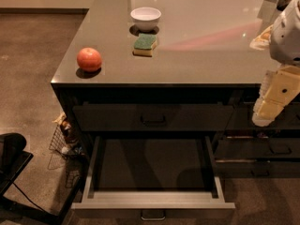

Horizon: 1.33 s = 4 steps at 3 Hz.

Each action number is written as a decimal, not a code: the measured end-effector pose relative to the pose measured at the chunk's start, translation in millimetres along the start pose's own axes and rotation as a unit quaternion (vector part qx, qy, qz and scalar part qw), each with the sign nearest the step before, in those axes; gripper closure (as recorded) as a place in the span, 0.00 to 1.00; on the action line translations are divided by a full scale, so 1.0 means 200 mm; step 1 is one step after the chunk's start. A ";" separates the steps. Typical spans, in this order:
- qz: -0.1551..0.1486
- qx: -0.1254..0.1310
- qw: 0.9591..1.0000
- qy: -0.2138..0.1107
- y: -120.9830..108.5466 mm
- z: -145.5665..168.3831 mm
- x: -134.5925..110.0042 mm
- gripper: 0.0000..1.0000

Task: Place sponge into middle drawer

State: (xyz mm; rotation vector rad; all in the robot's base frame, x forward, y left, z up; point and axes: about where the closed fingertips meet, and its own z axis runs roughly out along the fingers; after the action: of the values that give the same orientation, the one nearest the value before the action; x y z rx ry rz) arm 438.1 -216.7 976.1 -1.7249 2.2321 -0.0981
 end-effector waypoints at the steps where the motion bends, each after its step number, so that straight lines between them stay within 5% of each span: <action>1: 0.000 0.000 1.000 0.000 0.00 0.00 0.00 0.00; 2: -0.001 0.031 0.999 -0.025 -0.06 0.01 -0.01 0.00; 3: 0.012 0.085 0.987 -0.138 -0.34 0.12 -0.12 0.00; 4: 0.036 0.120 0.964 -0.235 -0.67 0.20 -0.35 0.00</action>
Offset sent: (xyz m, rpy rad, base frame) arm 0.0480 -0.0045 0.0035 0.1275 -0.2685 0.0067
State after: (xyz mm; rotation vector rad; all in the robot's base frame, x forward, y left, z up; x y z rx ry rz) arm 590.7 -180.4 985.5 -1.3664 1.8454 0.0520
